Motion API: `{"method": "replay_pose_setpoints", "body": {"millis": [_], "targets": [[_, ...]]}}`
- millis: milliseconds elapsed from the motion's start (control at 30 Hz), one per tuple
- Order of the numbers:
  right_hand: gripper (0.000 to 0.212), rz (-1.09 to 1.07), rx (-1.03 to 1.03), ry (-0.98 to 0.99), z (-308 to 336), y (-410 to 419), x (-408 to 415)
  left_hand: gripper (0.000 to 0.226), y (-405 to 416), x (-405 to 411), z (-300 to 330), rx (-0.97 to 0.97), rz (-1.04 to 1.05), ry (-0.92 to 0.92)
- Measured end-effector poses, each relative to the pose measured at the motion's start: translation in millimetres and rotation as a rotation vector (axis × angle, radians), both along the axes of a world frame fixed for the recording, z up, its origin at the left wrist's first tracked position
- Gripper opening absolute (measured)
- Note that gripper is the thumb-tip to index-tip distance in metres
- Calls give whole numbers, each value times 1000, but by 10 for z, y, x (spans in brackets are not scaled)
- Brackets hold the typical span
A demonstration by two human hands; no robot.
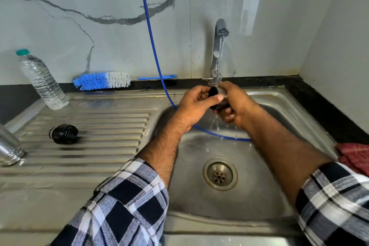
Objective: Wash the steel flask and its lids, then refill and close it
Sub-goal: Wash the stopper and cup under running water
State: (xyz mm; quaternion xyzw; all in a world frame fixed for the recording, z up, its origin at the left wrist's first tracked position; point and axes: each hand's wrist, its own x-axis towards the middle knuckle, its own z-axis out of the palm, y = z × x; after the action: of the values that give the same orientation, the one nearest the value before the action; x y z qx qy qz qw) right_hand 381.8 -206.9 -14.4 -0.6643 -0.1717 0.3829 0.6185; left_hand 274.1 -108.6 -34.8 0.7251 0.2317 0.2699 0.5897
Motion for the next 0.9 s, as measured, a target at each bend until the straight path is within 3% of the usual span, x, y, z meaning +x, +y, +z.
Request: {"method": "replay_pose_setpoints", "body": {"millis": [133,300,433,533,667,767,900], "targets": [[28,27,140,-186,-49,-3,54,47,69,34,-54,-196,-36,-85],[56,-19,281,-169,-56,-41,57,29,21,12,3,-413,-93,-158],[65,-115,248,-232,-83,-31,16,22,-41,67,-13,-475,-79,-140],[50,-177,242,-140,-102,-27,34,20,-42,79,-34,-542,-25,-132],[31,-38,261,31,-113,-40,58,22,9,71,-44,-586,31,-128],[42,5,262,24,-93,-57,79,24,41,57,-42,-601,20,-111],[55,-131,167,-108,-84,-26,34,24,-9,66,-58,-572,-5,-77]]}}
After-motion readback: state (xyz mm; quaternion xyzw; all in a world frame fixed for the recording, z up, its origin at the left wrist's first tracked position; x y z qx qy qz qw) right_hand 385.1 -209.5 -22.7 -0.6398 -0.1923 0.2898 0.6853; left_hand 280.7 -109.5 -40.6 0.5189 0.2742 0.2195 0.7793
